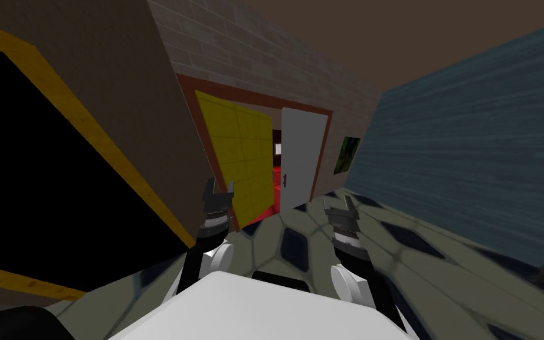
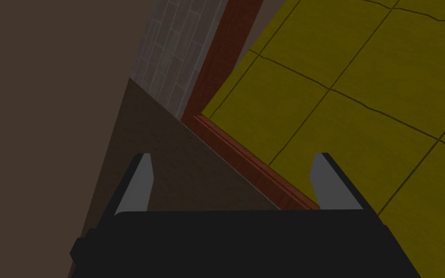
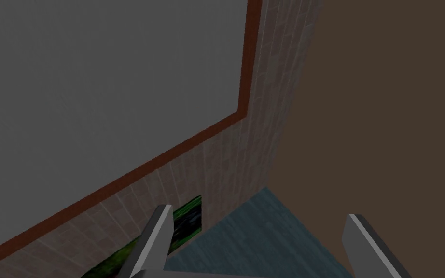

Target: Push the door open

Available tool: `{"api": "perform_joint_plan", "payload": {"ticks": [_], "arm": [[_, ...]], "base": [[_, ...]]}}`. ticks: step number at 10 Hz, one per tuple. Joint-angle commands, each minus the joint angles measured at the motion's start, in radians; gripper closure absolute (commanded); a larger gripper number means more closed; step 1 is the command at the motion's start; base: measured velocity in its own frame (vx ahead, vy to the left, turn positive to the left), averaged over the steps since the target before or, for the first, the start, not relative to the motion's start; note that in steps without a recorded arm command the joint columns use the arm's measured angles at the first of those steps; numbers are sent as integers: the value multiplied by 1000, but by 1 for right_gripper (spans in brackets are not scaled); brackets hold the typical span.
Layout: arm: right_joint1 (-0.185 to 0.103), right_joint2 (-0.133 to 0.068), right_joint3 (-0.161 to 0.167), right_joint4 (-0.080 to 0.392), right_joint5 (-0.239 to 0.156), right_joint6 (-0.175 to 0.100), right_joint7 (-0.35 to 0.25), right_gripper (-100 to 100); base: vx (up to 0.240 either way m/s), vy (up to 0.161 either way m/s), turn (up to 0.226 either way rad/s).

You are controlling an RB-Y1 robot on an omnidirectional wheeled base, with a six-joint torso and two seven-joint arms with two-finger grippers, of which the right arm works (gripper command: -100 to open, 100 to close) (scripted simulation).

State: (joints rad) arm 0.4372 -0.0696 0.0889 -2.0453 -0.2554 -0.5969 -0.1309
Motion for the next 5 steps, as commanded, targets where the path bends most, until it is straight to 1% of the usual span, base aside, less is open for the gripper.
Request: {"api": "perform_joint_plan", "payload": {"ticks": [1, 2, 3, 4, 5], "arm": [[-3, -6, 9, 28, -24, -18, -25, -100], [-5, -9, 14, 43, -36, -26, -36, -100], [-9, -13, 22, 72, -60, -41, -59, -100], [-12, -16, 27, 86, -72, -49, -70, -100], [-14, -18, 31, 100, -83, -56, -81, -100]], "base": [[132, -84, 215], [108, -61, 149], [122, -65, 284], [125, -68, 250], [100, -56, 133]]}}
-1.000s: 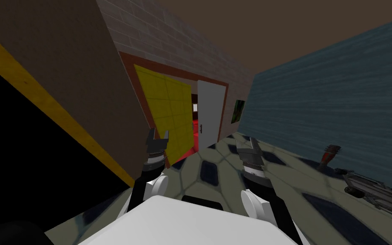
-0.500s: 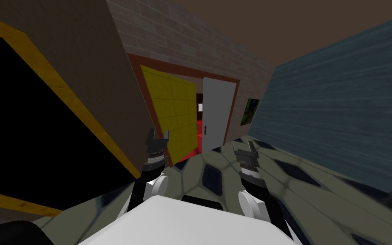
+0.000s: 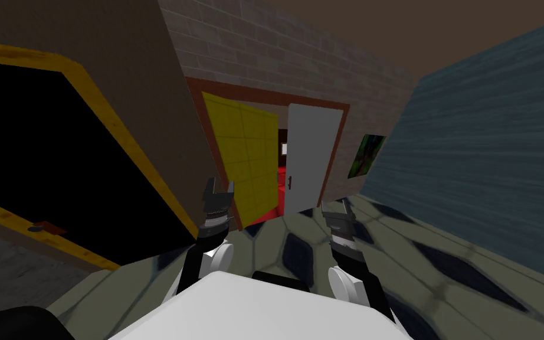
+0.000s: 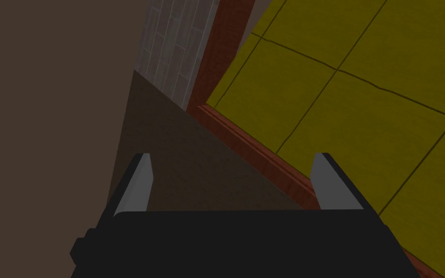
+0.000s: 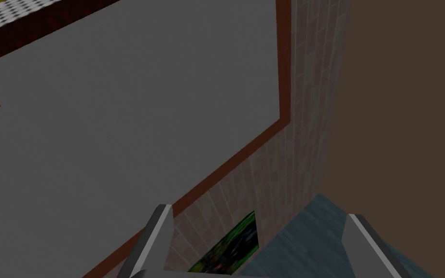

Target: Push the door open

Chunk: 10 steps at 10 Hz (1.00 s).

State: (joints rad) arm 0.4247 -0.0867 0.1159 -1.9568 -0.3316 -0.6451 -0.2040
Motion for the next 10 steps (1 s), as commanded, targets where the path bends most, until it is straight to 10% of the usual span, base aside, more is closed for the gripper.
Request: {"api": "perform_joint_plan", "payload": {"ticks": [1, 10], "arm": [[-6, -5, 13, 42, -32, -24, -31, -100], [-31, -18, 61, 197, -159, -107, -152, -100]], "base": [[114, -74, 260], [91, -74, 204]]}}
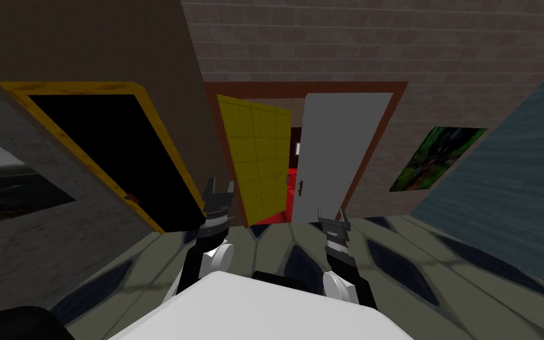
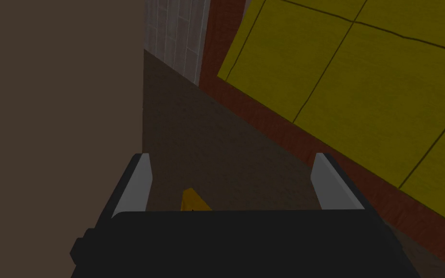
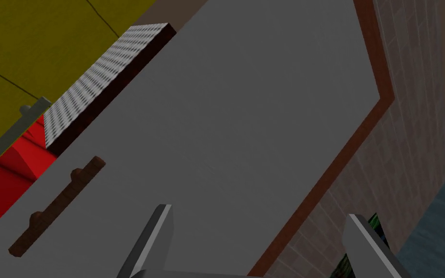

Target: Push the door open

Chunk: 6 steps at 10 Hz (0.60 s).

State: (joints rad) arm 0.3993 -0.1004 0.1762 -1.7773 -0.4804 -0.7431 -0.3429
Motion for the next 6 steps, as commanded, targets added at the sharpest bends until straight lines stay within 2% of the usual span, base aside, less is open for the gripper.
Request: {"api": "perform_joint_plan", "payload": {"ticks": [1, 2, 4, 6], "arm": [[-8, -5, 5, 33, -23, -17, -25, -100], [-10, -6, 10, 49, -36, -25, -38, -100], [-18, -7, 25, 96, -75, -51, -74, -100], [-23, -8, 34, 128, -101, -67, -99, -100]], "base": [[60, -73, 158], [68, -73, 160], [79, -110, 290], [85, -85, 189]]}}
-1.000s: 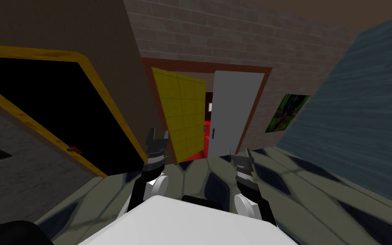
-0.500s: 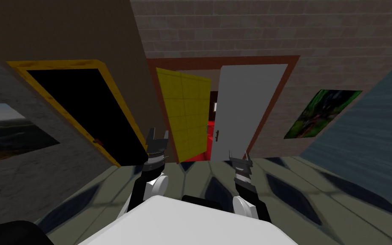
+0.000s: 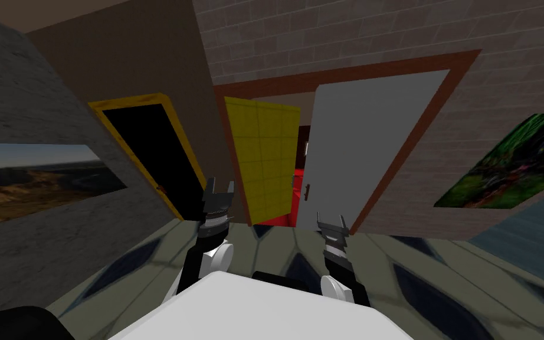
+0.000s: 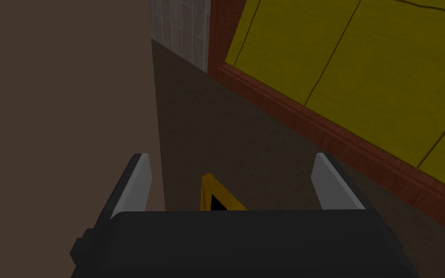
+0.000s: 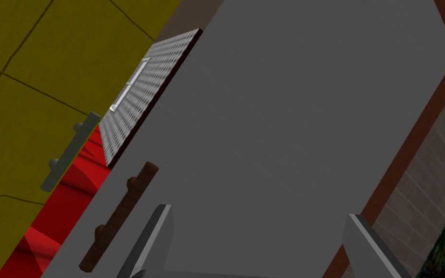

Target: Push the door open

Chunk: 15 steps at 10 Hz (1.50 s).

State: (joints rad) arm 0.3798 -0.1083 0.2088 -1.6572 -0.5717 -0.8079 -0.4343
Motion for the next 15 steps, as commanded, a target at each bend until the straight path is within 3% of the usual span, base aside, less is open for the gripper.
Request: {"api": "perform_joint_plan", "payload": {"ticks": [1, 7, 12, 15], "arm": [[-8, 0, 11, 39, -36, -19, -32, -100], [-25, 1, 44, 147, -124, -77, -116, -100], [-44, 6, 80, 264, -219, -139, -207, -100], [-50, 9, 92, 303, -252, -160, -237, -100]], "base": [[95, -104, 297], [62, -111, 210], [63, -134, 257], [37, -84, 137]]}}
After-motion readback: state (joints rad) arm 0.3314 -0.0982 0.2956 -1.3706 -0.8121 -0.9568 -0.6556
